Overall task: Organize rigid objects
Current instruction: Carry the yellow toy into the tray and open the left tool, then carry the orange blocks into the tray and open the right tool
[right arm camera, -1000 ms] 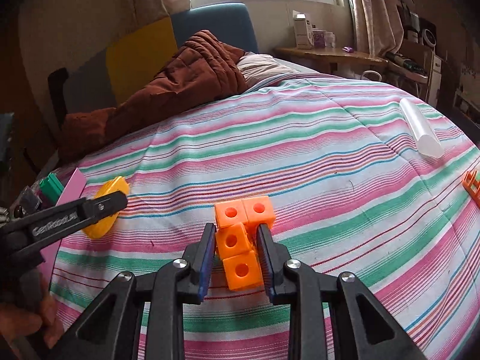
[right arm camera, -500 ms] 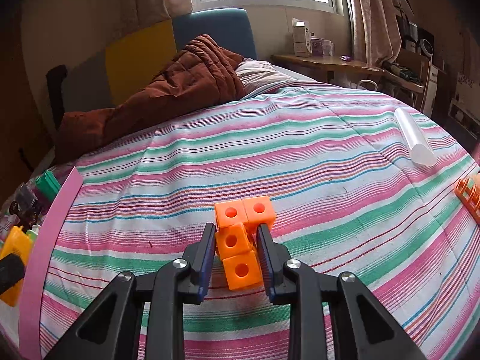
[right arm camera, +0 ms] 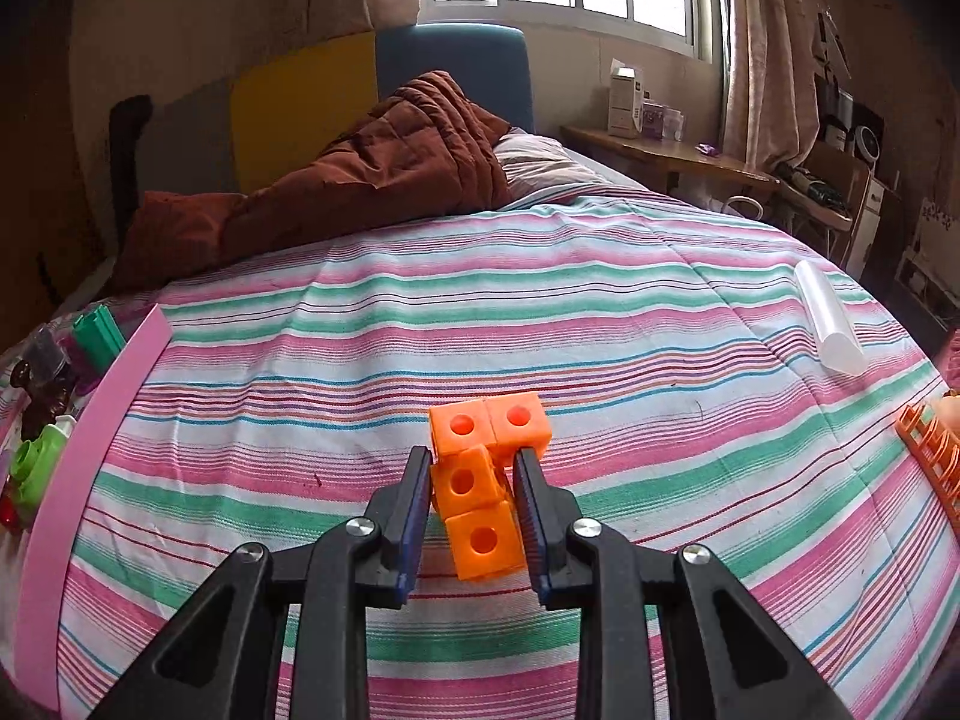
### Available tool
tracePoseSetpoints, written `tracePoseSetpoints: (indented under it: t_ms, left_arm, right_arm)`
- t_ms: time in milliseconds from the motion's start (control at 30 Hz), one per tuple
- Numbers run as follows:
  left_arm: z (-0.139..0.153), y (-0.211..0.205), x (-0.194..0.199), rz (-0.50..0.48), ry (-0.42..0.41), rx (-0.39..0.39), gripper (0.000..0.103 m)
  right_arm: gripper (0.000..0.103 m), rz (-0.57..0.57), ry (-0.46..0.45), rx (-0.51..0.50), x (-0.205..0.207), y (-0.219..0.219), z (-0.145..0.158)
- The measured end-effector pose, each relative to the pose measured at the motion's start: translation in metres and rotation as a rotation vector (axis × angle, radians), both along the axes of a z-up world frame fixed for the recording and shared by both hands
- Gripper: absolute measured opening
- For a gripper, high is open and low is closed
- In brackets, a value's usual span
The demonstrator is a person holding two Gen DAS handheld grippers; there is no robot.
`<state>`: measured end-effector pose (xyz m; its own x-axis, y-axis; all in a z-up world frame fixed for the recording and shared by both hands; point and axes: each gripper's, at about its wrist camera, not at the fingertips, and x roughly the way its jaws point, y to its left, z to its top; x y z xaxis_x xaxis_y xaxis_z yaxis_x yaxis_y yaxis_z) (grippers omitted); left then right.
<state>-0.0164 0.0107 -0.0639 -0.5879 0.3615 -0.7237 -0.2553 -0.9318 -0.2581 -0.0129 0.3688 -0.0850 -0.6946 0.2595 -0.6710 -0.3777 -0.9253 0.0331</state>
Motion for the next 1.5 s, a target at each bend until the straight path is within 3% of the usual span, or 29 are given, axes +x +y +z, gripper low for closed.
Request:
tracePoseSetpoints:
  t_ms: [300, 333, 400, 533, 600, 700, 900, 1200, 1500]
  left_arm:
    - [-0.017, -0.024, -0.009, 0.033, -0.044, -0.037, 0.031]
    - [-0.016, -0.026, -0.007, 0.049, -0.031, -0.048, 0.034]
    - [-0.014, -0.027, -0.005, 0.053, -0.012, -0.04, 0.059]
    - [-0.004, -0.032, 0.007, 0.069, 0.049, -0.006, 0.071]
    - [0.002, -0.033, 0.013, 0.085, 0.08, 0.001, 0.083]
    - [0.009, -0.034, 0.02, 0.105, 0.104, 0.014, 0.093]
    - [0.018, -0.03, 0.026, 0.105, 0.097, 0.02, 0.1]
    - [0.021, -0.018, 0.031, 0.109, 0.071, 0.007, 0.101]
    - [0.03, -0.013, 0.037, 0.136, 0.094, -0.03, 0.103]
  right_arm:
    - [0.027, -0.002, -0.011, 0.02, -0.001, -0.004, -0.001]
    - [0.027, -0.002, -0.014, 0.023, -0.002, -0.004, -0.001]
    - [0.027, 0.0, -0.018, 0.03, -0.002, -0.006, -0.001]
    - [0.027, 0.005, -0.025, 0.044, -0.004, -0.008, -0.001]
    - [0.027, 0.012, -0.026, 0.046, -0.004, -0.009, -0.001]
    - [0.027, 0.025, -0.018, 0.046, -0.003, -0.01, 0.0]
    - [0.027, 0.054, -0.022, 0.076, -0.004, -0.02, 0.001]
    - [0.027, 0.114, -0.025, 0.149, -0.001, -0.041, 0.004]
    - [0.027, 0.184, -0.05, 0.132, 0.005, -0.06, 0.005]
